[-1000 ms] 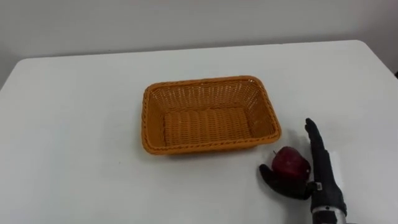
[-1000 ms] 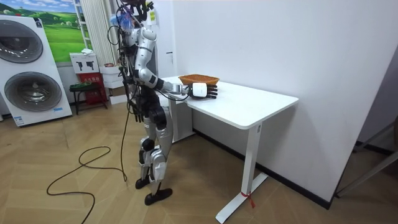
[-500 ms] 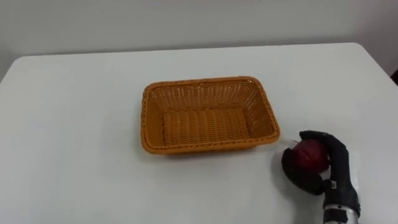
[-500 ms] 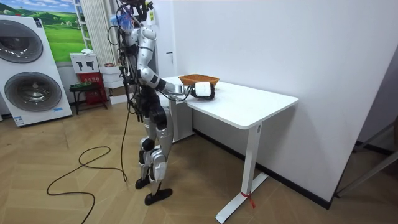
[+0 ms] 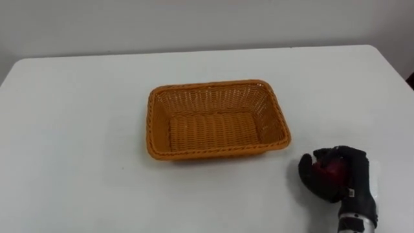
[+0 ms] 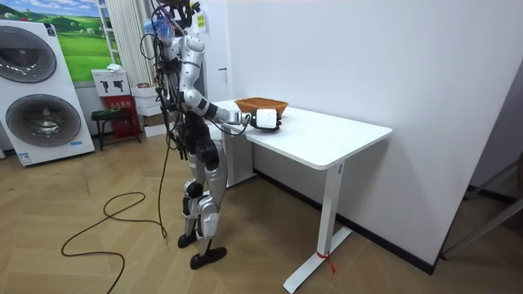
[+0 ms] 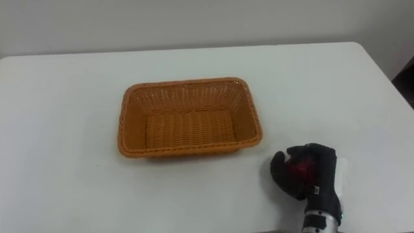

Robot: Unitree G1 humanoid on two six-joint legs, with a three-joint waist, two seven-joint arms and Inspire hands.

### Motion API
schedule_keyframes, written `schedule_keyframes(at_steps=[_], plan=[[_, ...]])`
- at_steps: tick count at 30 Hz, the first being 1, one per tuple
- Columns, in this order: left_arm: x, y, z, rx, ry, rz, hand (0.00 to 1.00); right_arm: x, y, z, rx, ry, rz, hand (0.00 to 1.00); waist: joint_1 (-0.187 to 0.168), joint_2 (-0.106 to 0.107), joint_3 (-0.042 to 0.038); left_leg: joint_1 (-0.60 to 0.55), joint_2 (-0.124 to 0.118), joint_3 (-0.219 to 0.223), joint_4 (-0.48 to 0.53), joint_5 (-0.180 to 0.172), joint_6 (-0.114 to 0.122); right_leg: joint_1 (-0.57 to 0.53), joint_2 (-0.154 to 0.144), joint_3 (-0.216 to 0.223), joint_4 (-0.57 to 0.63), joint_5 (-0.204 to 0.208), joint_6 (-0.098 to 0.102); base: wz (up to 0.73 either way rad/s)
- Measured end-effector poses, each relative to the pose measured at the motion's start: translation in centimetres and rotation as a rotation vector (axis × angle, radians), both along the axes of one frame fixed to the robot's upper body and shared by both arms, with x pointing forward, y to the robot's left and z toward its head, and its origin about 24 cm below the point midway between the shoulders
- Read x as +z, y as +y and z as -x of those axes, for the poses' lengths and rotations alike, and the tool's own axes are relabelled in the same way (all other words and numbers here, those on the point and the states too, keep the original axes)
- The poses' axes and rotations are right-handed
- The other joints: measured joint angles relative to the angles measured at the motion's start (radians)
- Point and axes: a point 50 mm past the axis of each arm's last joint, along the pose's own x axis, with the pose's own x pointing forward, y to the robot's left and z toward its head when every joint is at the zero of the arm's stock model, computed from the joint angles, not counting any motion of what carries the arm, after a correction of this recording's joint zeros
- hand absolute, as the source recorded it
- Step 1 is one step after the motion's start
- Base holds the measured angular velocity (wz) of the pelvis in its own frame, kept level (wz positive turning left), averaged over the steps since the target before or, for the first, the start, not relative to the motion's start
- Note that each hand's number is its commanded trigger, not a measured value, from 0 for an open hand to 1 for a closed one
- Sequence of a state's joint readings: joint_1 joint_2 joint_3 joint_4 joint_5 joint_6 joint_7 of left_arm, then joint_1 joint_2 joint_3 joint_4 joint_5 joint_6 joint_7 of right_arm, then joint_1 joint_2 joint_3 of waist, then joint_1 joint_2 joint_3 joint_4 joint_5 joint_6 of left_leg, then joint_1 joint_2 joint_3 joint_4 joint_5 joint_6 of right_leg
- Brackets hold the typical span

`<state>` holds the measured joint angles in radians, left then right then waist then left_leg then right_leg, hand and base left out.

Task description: Pick and place apple

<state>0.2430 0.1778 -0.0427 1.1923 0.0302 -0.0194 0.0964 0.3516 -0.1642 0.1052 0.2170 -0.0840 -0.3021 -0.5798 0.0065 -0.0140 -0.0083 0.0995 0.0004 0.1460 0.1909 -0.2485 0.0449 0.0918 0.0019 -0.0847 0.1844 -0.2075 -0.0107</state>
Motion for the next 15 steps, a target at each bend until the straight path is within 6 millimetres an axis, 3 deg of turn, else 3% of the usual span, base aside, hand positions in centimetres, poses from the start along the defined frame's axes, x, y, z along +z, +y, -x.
schedule_keyframes(at_steps=[5,9,15], plan=[[0.0,0.1,0.7,0.004,0.021,-0.003,0.00,0.3,-0.2,-0.5,-0.047,-0.010,-0.039,1.00,0.001,0.003,0.0009,0.002,-0.001,0.000,0.000,0.000,0.000,0.004,0.000,0.001,0.001,0.000,0.000,0.00],[0.0,0.0,1.1,0.004,0.033,-0.001,0.00,2.6,-0.1,-1.4,-0.080,-0.128,-0.078,1.00,-0.001,0.012,0.0068,-0.003,-0.008,-0.010,0.006,0.000,0.000,0.004,-0.001,-0.005,0.001,0.000,0.000,0.03],[0.0,0.1,1.3,0.014,0.043,0.001,0.00,5.6,-0.8,-2.3,-0.075,-0.259,-0.041,1.00,0.005,0.013,0.0065,-0.005,-0.009,-0.017,0.007,0.000,0.000,0.005,-0.002,-0.013,0.001,0.000,0.000,0.04]])
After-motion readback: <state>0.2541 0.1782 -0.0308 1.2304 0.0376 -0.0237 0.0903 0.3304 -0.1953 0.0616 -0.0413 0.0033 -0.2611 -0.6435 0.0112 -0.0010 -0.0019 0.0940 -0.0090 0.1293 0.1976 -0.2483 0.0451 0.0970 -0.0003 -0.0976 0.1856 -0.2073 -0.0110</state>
